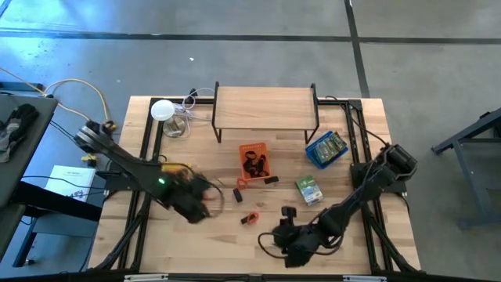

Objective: Pick & Place Office Desk Supplies
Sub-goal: Put the orange spring key chain into the yellow bin

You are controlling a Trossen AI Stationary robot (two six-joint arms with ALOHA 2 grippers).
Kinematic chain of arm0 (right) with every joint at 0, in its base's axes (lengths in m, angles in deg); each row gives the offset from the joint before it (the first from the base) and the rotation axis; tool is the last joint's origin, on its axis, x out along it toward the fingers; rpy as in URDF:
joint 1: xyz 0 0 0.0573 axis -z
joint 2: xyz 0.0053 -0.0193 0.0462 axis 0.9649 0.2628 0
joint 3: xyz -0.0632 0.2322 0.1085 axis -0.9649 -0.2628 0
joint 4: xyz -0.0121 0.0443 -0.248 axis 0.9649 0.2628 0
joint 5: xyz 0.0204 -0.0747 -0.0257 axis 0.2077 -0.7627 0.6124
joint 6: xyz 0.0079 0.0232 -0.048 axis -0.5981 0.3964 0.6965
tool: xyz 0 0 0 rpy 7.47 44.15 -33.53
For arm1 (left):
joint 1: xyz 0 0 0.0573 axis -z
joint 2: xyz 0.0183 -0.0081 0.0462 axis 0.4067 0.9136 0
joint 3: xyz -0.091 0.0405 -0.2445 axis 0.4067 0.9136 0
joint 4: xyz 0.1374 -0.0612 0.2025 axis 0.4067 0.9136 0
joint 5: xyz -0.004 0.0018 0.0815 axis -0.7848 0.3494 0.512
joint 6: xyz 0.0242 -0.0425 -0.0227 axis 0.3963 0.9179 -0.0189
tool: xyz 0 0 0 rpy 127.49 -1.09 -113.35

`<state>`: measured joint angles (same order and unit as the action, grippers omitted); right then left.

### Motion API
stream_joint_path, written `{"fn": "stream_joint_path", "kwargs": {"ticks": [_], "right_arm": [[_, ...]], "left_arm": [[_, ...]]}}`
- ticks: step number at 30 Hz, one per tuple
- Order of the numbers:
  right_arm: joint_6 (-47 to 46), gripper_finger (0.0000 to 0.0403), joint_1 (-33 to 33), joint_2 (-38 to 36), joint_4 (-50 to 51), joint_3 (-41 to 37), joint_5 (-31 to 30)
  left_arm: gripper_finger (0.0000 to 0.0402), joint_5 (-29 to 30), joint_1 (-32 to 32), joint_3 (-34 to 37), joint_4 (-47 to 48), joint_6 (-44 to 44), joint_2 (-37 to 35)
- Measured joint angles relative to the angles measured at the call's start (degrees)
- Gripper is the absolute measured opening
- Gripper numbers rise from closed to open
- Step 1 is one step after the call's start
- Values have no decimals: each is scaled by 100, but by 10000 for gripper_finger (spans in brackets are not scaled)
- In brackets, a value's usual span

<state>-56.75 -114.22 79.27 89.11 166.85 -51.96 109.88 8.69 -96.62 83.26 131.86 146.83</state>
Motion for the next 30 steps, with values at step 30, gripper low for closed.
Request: {"fn": "stream_joint_path", "kwargs": {"ticks": [30], "right_arm": [[-179,171,233,0,1120,0,-128]], "left_arm": [[57,-1436,-1544,2122,711,29,-1737]]}}
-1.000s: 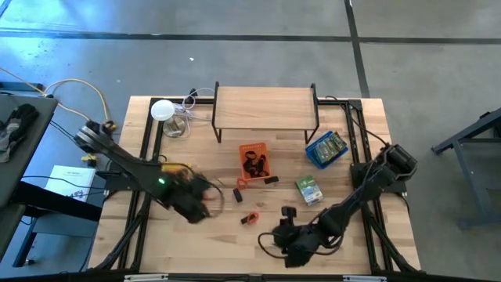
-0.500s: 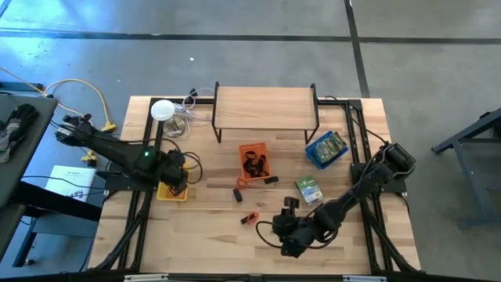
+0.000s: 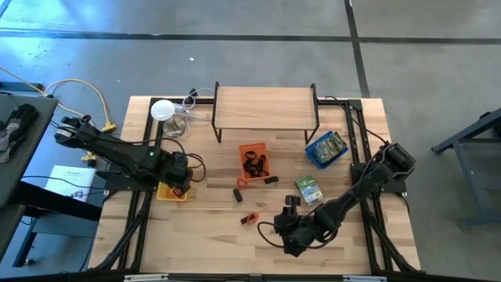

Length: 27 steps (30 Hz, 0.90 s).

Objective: Pick & Place Office Desk Supplies
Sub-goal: Put the orange spring key chain into the yellow bin, then put the black rubber band into the orange bin

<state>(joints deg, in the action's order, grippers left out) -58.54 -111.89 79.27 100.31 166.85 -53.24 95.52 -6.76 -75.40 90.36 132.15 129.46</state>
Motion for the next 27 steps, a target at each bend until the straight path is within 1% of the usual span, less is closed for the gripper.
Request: {"fn": "stream_joint_path", "kwargs": {"ticks": [5,7,10,12,14,16,18,20,22,25,27], "right_arm": [[-19,171,-11,0,-105,0,-13],[-149,171,-11,0,-32,0,-129],[-588,171,90,-26,615,2,-223],[-876,171,250,-61,1279,2,-561],[-1113,171,480,-70,1892,2,-909],[-1152,171,772,-68,2204,-28,-936],[-983,171,1078,-73,1959,-224,-825],[-605,171,1338,-65,1600,-551,-575],[-370,171,1493,-61,1241,-895,-352],[-142,171,1584,-61,600,-1382,-321],[128,171,1602,-61,-7,-1679,-333]], "left_arm": [[58,101,5,0,44,-32,49],[58,98,6,-6,42,-107,49],[58,-60,6,-153,-222,305,49],[58,-44,26,-286,-480,322,49],[58,178,94,-372,-841,77,49],[58,499,160,-400,-1362,-206,46],[58,809,233,-400,-1896,-556,49],[58,1139,341,-400,-2493,-946,90],[58,1348,498,-400,-2944,-1314,151],[58,1450,716,-402,-3438,-1760,262],[58,1474,833,-402,-3615,-1945,356]]}}
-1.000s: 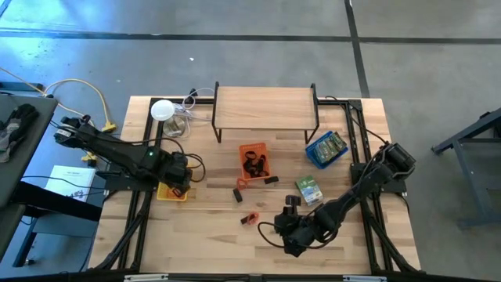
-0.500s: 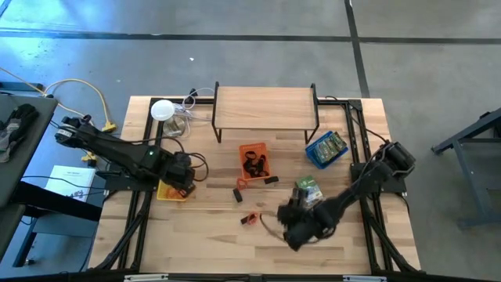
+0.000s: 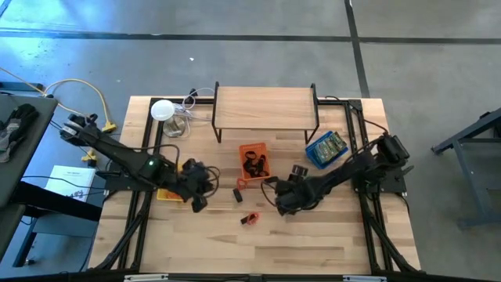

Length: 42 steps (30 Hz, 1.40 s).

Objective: Pick & Place Office Desk Supplies
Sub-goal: Put the black rubber band into the orange bin

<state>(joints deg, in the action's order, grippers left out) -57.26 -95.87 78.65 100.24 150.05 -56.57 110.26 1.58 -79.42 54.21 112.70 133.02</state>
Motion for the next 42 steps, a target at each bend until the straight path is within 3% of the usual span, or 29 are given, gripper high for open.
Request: {"fn": "stream_joint_path", "kwargs": {"ticks": [4,8,15,22,29,36,42], "right_arm": [[686,171,125,0,-1414,-562,-14],[810,171,343,-13,-2141,-906,-18],[1194,171,610,-9,-2571,-994,10],[1534,171,869,9,-2683,-1000,-475],[1816,168,1152,9,-2744,-1000,-153],[2350,118,1335,35,-2964,-998,374],[2555,13,1329,46,-3037,-998,534]], "left_arm": [[58,175,182,0,-291,-114,263],[58,250,304,0,-394,-116,549],[58,376,280,0,-483,-305,870],[58,394,63,0,-676,-418,967],[58,390,-71,0,-683,-422,967],[58,386,-82,0,-685,-425,967],[58,381,-82,0,-686,-583,967]]}}
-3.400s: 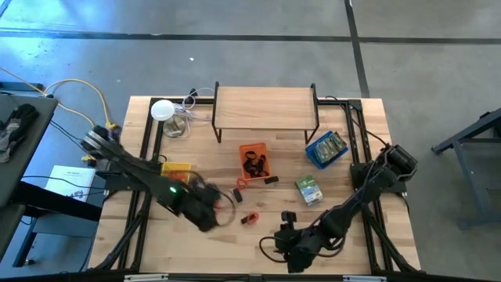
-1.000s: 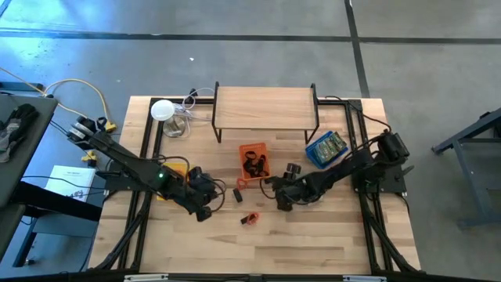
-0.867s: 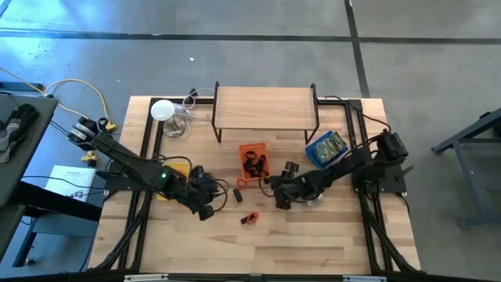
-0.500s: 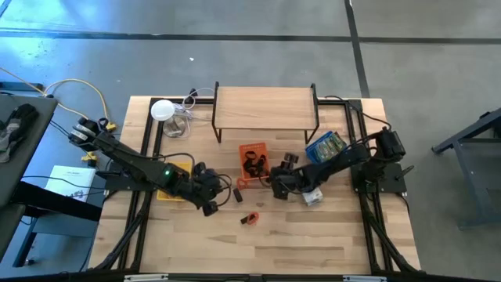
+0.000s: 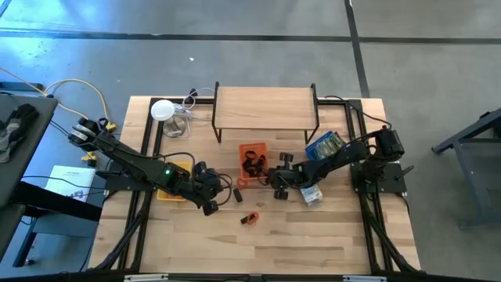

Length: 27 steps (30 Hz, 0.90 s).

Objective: Pick & Place Office Desk Supplies
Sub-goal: Put the black rubber band into the orange bin

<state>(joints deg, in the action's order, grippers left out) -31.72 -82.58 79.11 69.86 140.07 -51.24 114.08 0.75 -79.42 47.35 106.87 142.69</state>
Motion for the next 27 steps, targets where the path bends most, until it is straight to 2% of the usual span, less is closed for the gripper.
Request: {"fn": "stream_joint_path", "kwargs": {"ticks": [7,17,23,27], "right_arm": [[-130,2,-199,2,-19,0,11],[-635,10,-693,-42,8,0,-295],[-829,62,-795,-44,-356,0,-268],[-1023,120,-778,-44,-322,0,-832]], "left_arm": [[58,-2,59,0,0,-17,0],[58,-4,212,0,-2,1,0],[58,-2,210,0,2,-1,0],[58,-2,211,0,2,-1,0]]}}
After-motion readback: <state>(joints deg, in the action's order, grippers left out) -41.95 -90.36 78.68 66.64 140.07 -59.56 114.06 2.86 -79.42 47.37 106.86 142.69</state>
